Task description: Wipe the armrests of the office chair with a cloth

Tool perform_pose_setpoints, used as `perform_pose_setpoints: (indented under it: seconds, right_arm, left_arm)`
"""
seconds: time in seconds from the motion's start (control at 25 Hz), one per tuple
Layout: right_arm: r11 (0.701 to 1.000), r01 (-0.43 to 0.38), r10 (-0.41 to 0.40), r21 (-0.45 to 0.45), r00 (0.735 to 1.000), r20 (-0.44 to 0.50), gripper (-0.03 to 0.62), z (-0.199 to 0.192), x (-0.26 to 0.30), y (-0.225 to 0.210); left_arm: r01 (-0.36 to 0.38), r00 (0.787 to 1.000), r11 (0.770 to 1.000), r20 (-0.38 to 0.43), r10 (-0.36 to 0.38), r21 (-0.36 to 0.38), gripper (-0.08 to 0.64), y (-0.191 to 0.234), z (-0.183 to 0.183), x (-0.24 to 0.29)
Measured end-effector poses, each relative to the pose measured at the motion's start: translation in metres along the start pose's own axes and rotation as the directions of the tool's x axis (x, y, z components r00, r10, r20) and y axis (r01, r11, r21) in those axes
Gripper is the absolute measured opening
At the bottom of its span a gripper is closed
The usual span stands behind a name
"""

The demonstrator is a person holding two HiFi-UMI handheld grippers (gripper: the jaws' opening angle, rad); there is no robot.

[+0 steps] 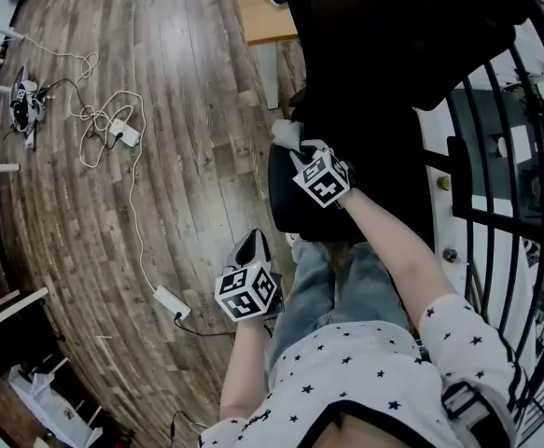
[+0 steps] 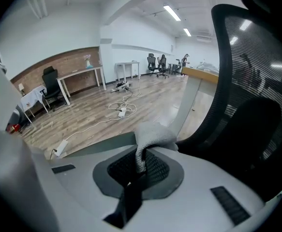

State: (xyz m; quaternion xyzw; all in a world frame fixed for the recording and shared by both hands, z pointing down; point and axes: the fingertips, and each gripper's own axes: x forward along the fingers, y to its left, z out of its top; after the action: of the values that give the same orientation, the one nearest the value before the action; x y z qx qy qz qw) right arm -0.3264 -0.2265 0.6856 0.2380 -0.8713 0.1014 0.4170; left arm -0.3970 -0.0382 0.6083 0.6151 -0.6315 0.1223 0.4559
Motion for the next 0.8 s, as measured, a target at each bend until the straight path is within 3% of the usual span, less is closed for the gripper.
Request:
perform_pose_setpoints:
  seconds: [0.8]
  right_arm:
    - [0.999, -0.030, 0.031, 0.014, 0.997, -0.077, 0.029, -0.0084, 0.0110, 0.0025]
  left_arm:
    - [0.003, 1.000, 1.000, 0.001, -0.003, -0.002, 0.006, -0.0085, -0.0015, 0.0022]
